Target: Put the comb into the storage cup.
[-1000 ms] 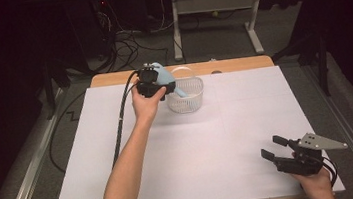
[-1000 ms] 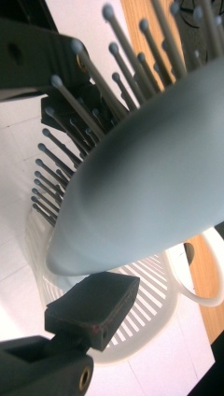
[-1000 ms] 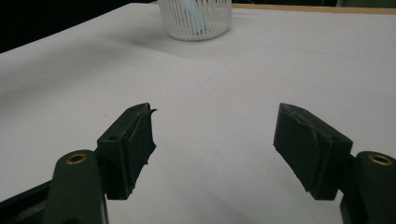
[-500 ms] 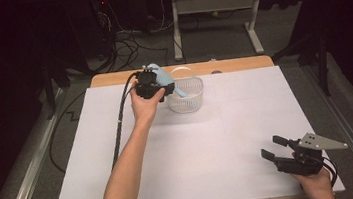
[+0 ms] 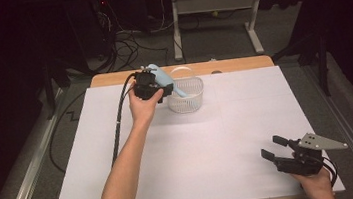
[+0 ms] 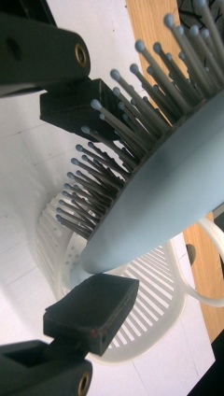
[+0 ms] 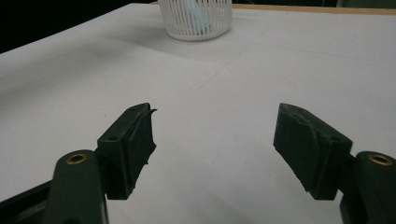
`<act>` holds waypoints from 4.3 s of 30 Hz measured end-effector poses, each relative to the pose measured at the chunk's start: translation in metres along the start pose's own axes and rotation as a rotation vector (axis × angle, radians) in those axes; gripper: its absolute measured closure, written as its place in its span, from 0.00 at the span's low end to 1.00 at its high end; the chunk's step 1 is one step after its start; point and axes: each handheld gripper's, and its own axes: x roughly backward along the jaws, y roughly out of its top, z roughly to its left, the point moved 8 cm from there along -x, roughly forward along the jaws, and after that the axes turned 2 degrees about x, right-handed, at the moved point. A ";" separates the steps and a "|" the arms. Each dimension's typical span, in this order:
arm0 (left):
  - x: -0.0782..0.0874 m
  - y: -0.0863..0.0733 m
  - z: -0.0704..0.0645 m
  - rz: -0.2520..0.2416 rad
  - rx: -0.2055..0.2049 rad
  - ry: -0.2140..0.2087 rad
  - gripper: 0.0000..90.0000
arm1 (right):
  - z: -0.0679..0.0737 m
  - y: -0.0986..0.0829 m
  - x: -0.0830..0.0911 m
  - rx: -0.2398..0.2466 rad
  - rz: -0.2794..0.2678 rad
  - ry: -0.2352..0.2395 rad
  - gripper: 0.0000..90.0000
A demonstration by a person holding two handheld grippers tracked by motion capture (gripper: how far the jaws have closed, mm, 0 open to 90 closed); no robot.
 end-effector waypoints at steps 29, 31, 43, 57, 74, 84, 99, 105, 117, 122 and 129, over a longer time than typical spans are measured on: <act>0.013 -0.004 0.002 -0.006 -0.023 0.016 0.32 | 0.000 0.000 0.000 0.003 0.000 -0.002 0.33; 0.014 -0.005 0.002 -0.008 -0.021 0.017 0.32 | 0.000 0.000 0.000 0.004 0.000 -0.002 0.33; 0.021 -0.005 0.006 -0.026 -0.027 0.028 0.32 | 0.000 0.000 0.000 0.004 0.000 -0.003 0.33; 0.036 -0.002 0.008 -0.057 -0.043 0.034 0.32 | 0.000 0.001 0.000 0.002 -0.005 -0.005 0.33; 0.047 -0.005 0.011 -0.080 -0.051 0.031 0.33 | 0.000 0.000 0.000 0.002 -0.003 -0.006 0.33; 0.054 -0.008 0.013 -0.094 -0.050 0.028 0.34 | 0.000 0.000 0.000 0.001 -0.002 -0.008 0.33; 0.061 -0.011 0.012 -0.103 -0.067 0.025 0.34 | 0.000 0.000 0.000 0.002 -0.002 -0.009 0.33; 0.063 -0.012 0.012 -0.106 -0.069 0.025 0.34 | -0.001 0.000 0.000 0.002 -0.002 -0.011 0.33; 0.067 -0.016 0.012 -0.109 -0.075 0.022 0.34 | -0.001 0.000 0.000 0.003 -0.002 -0.012 0.33; 0.068 -0.017 0.012 -0.112 -0.075 0.021 0.34 | -0.001 0.000 0.000 0.003 -0.002 -0.013 0.33; 0.069 -0.019 0.012 -0.112 -0.079 0.018 0.34 | -0.001 0.000 0.000 0.003 -0.003 -0.013 0.33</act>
